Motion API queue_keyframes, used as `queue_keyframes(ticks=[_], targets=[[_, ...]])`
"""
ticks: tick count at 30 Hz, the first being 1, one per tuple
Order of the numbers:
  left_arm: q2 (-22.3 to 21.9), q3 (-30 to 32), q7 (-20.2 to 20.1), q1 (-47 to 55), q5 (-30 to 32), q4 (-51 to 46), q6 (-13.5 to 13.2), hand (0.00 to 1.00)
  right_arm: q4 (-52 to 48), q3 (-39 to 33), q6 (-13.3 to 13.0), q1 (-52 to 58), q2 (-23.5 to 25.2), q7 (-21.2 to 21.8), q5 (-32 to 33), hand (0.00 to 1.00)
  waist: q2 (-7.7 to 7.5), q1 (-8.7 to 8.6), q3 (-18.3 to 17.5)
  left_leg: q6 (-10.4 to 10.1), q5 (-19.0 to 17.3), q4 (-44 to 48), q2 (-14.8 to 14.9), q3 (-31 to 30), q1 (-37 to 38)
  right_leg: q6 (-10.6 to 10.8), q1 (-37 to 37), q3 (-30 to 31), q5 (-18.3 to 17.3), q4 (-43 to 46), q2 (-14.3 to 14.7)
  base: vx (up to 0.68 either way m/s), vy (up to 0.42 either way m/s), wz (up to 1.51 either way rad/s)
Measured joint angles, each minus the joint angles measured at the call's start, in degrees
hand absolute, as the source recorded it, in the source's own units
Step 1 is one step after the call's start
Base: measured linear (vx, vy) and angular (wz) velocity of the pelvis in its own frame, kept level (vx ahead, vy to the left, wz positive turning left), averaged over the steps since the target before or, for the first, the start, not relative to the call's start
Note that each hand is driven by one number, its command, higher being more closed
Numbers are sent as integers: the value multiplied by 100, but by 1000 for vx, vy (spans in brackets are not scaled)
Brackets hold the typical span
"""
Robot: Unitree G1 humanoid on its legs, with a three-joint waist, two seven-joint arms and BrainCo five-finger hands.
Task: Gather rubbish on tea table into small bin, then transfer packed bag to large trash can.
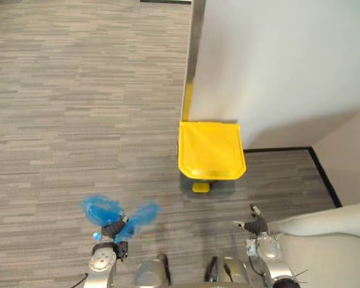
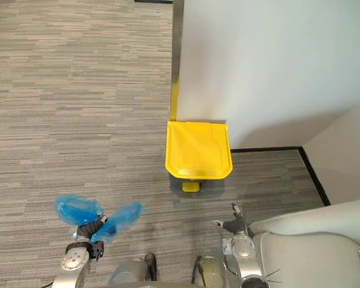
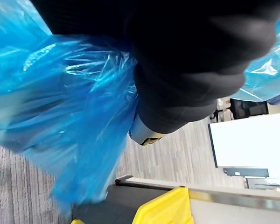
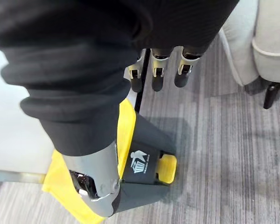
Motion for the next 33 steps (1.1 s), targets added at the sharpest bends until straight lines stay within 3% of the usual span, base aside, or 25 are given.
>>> queue_keyframes(ticks=[1,2,3,4,7,12,19,22,26,29,31,32,33], targets=[[1,-2,-1,-11,1,0,-1,100,3,0,11,1,0,0,0,0,-2,-13,-2,-56,-16,8,4,-23,37,-55,17,-2,163,-397,77,321,-122,44],[43,-1,-6,17,4,-3,-4,100,4,0,18,70,3,-1,0,0,-49,-15,-27,-282,-153,50,-43,-57,168,-226,127,32,1000,-1289,187,328,-144,42],[-6,8,-8,31,8,82,-3,100,37,-12,21,119,-45,-2,1,0,-31,-45,-41,-439,-368,155,-86,-119,256,-317,195,27,1454,-1376,164,390,-121,28],[-172,42,-20,78,11,116,2,100,107,-12,57,134,-140,-1,1,0,250,-11,-155,-473,-419,248,188,-119,301,-427,360,-64,1532,-1553,376,309,-105,9],[-293,38,-32,198,25,121,-19,100,93,-95,54,163,-184,-1,0,0,386,-33,-244,-504,-440,61,344,-87,443,-442,730,-94,1573,-2175,609,238,-96,-8],[-311,-158,-170,151,131,326,2,100,89,-413,55,277,-210,-5,1,0,381,-54,-288,-541,-417,-277,375,-45,734,-422,1019,-71,1694,-2637,764,107,15,-6],[-293,-293,-181,170,171,337,0,100,86,-400,55,351,-178,-2,1,0,365,-51,-420,-540,-414,-301,158,90,717,-232,1255,49,2041,-3244,636,11,73,-8],[-263,-291,-174,189,171,344,1,100,87,-384,55,331,-143,-1,0,0,344,-20,-426,-540,-415,-273,131,195,695,-253,1258,77,2149,-3330,634,-27,43,-7],[-243,-217,-147,234,169,441,3,100,114,-316,56,211,-121,-2,0,0,308,11,-445,-475,-533,-108,180,273,475,-248,971,144,2139,-3154,630,-42,18,-17],[-222,-168,-134,213,152,438,14,100,154,-197,64,-61,-165,-3,0,0,353,103,-310,-400,-1020,434,360,403,238,-250,8,255,1408,-1344,579,-55,22,-27],[-198,-168,-131,243,149,434,12,100,158,-179,75,-59,-186,-4,-2,0,362,83,-166,-262,-1264,584,361,368,514,-169,-270,79,1224,-110,355,-127,54,6],[-142,-179,-125,277,142,426,8,100,168,-161,77,-2,-193,-3,-2,0,441,62,-82,-196,-1436,709,356,340,656,-86,-546,-101,960,447,214,-113,46,6],[-53,-179,-107,309,130,433,9,100,172,-141,87,23,-189,-3,-1,0,395,68,-58,-170,-1600,888,348,306,714,-111,-696,-156,876,264,157,-95,45,9]])
